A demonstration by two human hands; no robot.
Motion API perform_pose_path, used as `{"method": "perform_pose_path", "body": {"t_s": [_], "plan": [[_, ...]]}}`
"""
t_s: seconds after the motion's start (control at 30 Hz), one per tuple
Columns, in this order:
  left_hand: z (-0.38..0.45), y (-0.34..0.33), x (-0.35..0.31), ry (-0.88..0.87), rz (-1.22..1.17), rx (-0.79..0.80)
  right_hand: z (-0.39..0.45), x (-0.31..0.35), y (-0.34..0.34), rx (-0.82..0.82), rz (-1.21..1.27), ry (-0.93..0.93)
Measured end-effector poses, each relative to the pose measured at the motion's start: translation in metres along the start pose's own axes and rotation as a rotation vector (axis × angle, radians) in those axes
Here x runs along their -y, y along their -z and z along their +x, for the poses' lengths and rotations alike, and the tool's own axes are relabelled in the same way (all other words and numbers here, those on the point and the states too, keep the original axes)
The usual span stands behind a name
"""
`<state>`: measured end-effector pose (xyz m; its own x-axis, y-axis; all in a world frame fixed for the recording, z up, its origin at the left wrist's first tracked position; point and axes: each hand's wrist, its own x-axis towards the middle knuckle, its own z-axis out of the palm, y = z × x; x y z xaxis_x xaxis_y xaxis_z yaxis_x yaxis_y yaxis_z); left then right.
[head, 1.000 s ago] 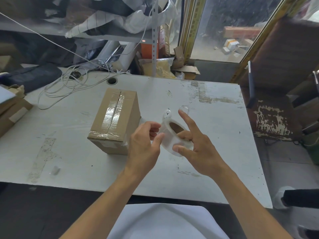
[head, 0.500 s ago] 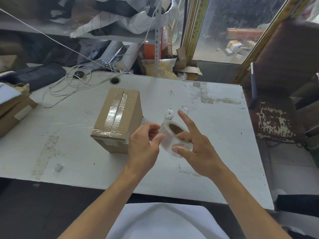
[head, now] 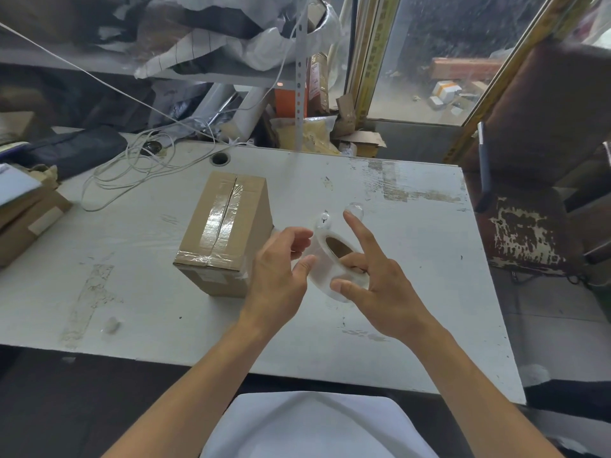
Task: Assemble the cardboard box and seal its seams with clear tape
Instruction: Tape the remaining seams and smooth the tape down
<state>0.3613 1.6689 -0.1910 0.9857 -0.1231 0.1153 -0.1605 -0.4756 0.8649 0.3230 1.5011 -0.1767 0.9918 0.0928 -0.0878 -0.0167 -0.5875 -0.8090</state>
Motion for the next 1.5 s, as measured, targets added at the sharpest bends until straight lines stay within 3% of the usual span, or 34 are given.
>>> {"method": "perform_pose_path", "body": {"t_s": [0.37, 0.63, 1.17, 1.5], "plan": [[0.009, 0.006, 0.004, 0.089, -0.109, 0.084, 0.0, 0.002, 0.006, -0.003, 0.016, 0.021], [0.005, -0.001, 0.004, 0.064, -0.058, 0.072, -0.003, -0.004, 0.002, -0.001, 0.019, -0.009], [-0.012, -0.014, 0.003, 0.176, -0.175, -0.136, 0.0, -0.005, -0.005, -0.053, 0.069, 0.001], [-0.011, -0.012, 0.003, 0.171, -0.193, -0.177, -0.003, -0.003, -0.005, -0.103, 0.111, 0.01]]}}
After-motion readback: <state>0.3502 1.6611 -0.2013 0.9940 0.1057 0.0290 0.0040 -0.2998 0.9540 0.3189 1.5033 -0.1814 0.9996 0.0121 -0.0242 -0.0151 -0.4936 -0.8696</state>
